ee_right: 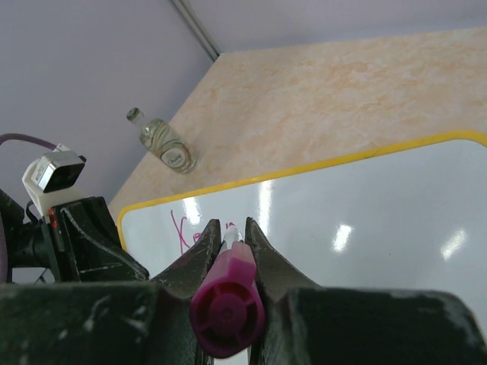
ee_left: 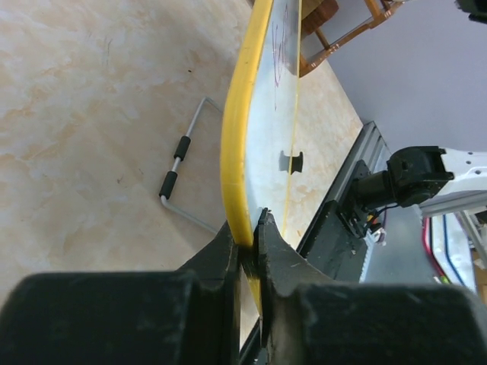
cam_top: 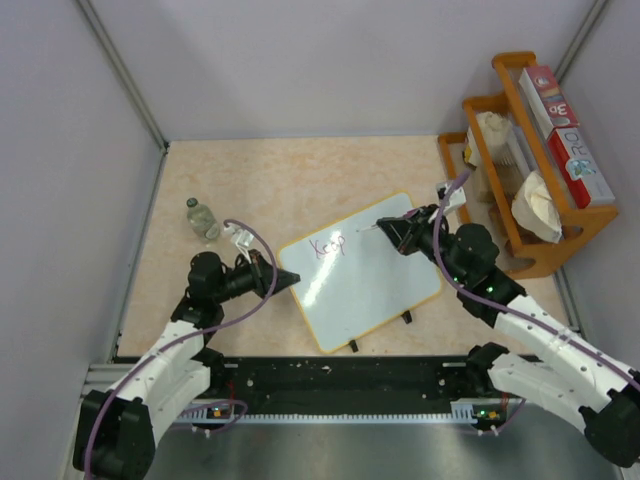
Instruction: Write a sentence on the whiteboard
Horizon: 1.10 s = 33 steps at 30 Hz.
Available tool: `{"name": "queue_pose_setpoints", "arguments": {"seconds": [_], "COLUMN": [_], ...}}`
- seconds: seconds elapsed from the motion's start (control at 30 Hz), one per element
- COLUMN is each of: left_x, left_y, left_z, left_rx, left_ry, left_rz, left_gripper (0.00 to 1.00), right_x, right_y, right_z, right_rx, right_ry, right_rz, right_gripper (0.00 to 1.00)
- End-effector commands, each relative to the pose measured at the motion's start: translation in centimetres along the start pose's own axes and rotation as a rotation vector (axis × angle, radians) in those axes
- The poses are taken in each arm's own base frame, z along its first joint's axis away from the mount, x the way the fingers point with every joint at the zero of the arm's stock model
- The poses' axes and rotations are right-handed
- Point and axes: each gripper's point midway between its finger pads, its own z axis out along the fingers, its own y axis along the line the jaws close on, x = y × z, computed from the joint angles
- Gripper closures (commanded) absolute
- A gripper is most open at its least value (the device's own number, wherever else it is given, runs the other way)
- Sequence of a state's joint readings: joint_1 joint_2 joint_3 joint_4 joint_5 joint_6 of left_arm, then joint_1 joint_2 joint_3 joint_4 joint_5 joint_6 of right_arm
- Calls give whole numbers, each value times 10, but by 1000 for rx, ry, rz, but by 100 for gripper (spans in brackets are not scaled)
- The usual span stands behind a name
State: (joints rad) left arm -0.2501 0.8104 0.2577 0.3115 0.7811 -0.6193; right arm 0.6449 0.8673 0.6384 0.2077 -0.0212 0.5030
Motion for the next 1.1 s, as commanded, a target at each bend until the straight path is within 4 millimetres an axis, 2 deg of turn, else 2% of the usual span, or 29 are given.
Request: {"name": "queue_pose_setpoints", "arguments": {"seconds": [0.0,0.07,0.1,0.17,0.2,0.23,0.43,0.57,0.6,0.67,0.77,0.83,0.9,1.0,1.07], "left_x": [18,16,16,15,13,12,5,2,7,3,6,3,16,16,18], "left_y": [23,22,21,20,19,19,10,-2,1,0,1,-2,3,-4,-2], "left_z": [-2,-2,-2,-3,-3,-4,-13,-17,-17,-19,-19,-18,-17,-13,-8], "left_rx": [-64,-62,-63,-67,-68,-73,-77,-19,-21,-16,5,26,39,77,69], "left_ry": [76,73,74,64,57,42,-57,-145,-155,-195,-227,-246,-231,-225,-211], "left_rz": [133,137,135,135,130,132,128,54,37,5,-38,-37,-67,-67,-77], "left_gripper": [85,78,70,63,54,50,30,22,11,3,5,10,16,23,26], "right_x": [-7,-8,-8,-13,-13,-19,-25,-28,-27,-25,-22,-21,-21,-20,-21], "right_y": [5,4,1,7,6,8,8,8,7,7,6,5,4,5,4], "right_z": [-12,-16,-18,-26,-29,-34,-48,-52,-52,-52,-52,-53,-53,-53,-53], "right_rx": [-39,-39,-29,-45,-42,-44,-27,-26,-25,-24,-22,-23,-19,-20,-19], "right_ry": [-9,-13,-11,-30,-28,-50,-59,-71,-68,-61,-57,-55,-55,-53,-54], "right_rz": [25,25,25,27,27,21,-4,-9,-11,-11,-10,-7,-7,-8,-7], "right_gripper": [100,100,100,100,100,100,100,100,100,100,100,100,100,100,100]}}
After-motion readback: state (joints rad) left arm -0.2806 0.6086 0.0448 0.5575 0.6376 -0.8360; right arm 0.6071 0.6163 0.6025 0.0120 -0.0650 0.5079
